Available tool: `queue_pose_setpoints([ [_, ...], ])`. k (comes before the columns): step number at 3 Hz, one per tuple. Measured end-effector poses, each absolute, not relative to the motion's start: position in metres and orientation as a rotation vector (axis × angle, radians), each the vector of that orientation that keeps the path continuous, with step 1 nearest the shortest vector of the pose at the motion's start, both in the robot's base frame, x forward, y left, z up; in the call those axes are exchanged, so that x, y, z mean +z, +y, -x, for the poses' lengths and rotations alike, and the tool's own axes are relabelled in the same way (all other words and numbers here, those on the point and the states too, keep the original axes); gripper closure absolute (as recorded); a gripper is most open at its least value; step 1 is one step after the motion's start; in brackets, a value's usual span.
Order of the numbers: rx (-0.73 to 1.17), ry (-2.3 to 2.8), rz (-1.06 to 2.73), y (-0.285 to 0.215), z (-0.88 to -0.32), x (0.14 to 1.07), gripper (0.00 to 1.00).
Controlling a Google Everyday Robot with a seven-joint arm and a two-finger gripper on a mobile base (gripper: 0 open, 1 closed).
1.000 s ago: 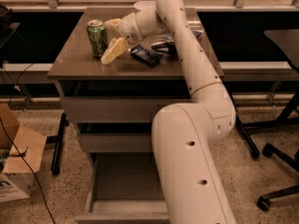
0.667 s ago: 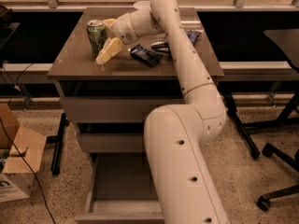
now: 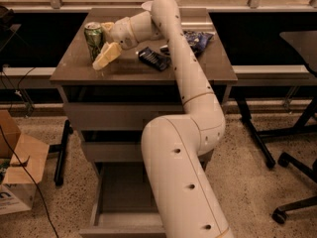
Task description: Place green can into bottom drawer
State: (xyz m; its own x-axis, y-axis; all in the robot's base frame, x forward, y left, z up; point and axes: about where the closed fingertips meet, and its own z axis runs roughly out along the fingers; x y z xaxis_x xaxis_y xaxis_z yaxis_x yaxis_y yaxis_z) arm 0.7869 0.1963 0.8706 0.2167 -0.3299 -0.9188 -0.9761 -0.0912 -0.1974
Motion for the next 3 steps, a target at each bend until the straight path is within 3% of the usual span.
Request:
queue_pose_setpoints([
  [1,0.935,1.253,1.572,0.206,-0.788,0.869,0.00],
  [3,0.976,1.254,1.532,0.224,-0.791,0.867,0.41],
])
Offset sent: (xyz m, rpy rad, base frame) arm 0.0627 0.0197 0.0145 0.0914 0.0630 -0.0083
